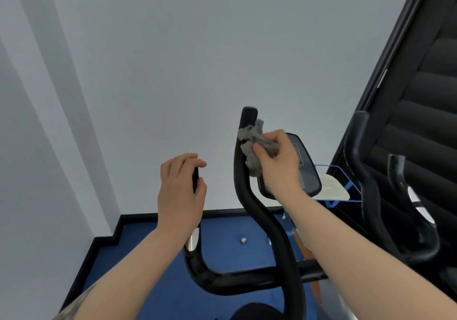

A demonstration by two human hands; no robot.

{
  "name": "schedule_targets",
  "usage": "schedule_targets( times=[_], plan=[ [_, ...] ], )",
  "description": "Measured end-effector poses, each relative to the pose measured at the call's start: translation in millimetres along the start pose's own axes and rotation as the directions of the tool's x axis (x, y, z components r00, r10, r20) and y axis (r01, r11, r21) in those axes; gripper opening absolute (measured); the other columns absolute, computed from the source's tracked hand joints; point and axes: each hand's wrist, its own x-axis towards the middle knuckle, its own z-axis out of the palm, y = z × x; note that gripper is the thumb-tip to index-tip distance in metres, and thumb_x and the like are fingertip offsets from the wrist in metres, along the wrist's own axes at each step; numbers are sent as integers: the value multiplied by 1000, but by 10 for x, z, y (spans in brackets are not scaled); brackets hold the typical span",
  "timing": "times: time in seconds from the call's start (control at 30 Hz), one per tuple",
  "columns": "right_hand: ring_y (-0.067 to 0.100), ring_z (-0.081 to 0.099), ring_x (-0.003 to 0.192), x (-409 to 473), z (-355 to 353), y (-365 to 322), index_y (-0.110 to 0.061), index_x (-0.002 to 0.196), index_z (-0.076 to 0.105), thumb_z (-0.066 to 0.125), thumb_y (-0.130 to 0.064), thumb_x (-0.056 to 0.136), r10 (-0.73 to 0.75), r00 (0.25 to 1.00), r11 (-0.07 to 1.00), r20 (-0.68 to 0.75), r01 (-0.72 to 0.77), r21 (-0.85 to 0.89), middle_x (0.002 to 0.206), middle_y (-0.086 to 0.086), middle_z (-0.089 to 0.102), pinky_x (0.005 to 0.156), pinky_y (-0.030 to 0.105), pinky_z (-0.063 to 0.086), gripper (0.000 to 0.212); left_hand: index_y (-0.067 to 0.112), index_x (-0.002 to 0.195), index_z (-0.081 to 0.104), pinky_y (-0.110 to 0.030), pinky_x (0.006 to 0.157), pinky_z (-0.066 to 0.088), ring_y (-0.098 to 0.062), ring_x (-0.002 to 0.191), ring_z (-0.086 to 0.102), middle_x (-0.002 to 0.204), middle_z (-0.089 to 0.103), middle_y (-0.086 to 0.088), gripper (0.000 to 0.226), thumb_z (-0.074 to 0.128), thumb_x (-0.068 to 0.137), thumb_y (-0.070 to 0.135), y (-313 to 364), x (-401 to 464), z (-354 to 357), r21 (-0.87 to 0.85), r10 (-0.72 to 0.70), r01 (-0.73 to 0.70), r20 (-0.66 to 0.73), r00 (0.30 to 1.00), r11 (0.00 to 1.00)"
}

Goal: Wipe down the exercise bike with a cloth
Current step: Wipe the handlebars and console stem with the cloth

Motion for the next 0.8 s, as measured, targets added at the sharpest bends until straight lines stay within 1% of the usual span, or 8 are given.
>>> schedule_targets(
  times=[0.1, 0.2, 0.3, 0.37, 0.5, 0.6, 0.7, 0.8],
  plan=[
    [18, 63, 94, 236, 24, -195, -33, 93, 55, 63, -14, 89, -61, 992, 997, -114, 66, 34, 102, 3, 64, 85, 44, 53, 21, 26, 107, 59, 3, 75, 32, 2, 115, 28, 121, 49, 21, 36, 59, 84, -1, 5, 8, -5, 5, -5, 5, 5, 1000, 1000],
    [-3, 62, 86, 61, 158, -153, -33, 99, 52, 59, -8, 93, -45, 997, 995, -69, 51, 91, 90, -21, 66, 74, 17, 52, 27, 25, 107, 59, 2, 76, 33, 2, 115, 28, 122, 50, 18, 35, 58, 84, -2, 6, 1, -10, -5, -7, 7, 9, 1000, 1000],
    [-12, 61, 78, -112, 75, -35, -30, 98, 53, 57, -2, 93, -20, 1000, 995, 23, 17, 100, 81, -25, 66, 63, 5, 45, 29, 26, 107, 59, -2, 70, 34, 2, 115, 28, 122, 50, 19, 35, 58, 84, -1, 6, -1, -12, -4, -12, 12, 7, 1000, 1000],
    [-6, 62, 79, 34, 7, -103, -26, 99, 55, 58, -4, 92, -40, 999, 996, -30, 43, 77, 84, -15, 67, 63, 12, 50, 23, 26, 107, 59, -3, 70, 35, 2, 115, 28, 122, 50, 19, 35, 58, 84, 0, 10, 8, -8, 0, -14, 14, 11, 1000, 1000],
    [19, 65, 95, 109, 145, -208, -31, 109, 51, 58, -13, 92, -66, 998, 994, -24, 68, 89, 106, 2, 65, 80, 47, 56, 26, 25, 107, 59, -6, 67, 33, 2, 115, 28, 123, 50, 19, 34, 58, 84, 0, 5, 5, -12, 2, -16, 16, 11, 1000, 1000],
    [19, 62, 103, -156, 111, -14, -30, 108, 53, 60, -14, 91, -51, 994, 997, 98, 56, -56, 112, 3, 62, 88, 48, 51, 24, 25, 107, 59, -6, 67, 32, 2, 115, 28, 122, 50, 19, 34, 58, 84, 0, 1, 6, -8, 0, -14, 14, 5, 1000, 1000],
    [14, 63, 94, -93, -8, -25, -36, 95, 58, 63, -15, 90, -67, 991, 993, 119, 78, -86, 105, 2, 61, 75, 33, 55, 22, 27, 107, 59, -6, 66, 33, 2, 114, 28, 121, 49, 22, 35, 58, 84, 1, -5, 6, 6, 1, -9, 9, 2, 1000, 1000],
    [-6, 55, 96, -18, 64, -164, -30, 100, 62, 65, -11, 87, -183, 982, 974, 49, 188, -125, 116, -3, 54, 76, 6, 42, 23, 27, 107, 58, -3, 68, 34, 1, 115, 28, 122, 49, 21, 35, 58, 84, 1, -16, 10, 3, 3, 0, 0, 0, 1000, 1000]
  ],
)
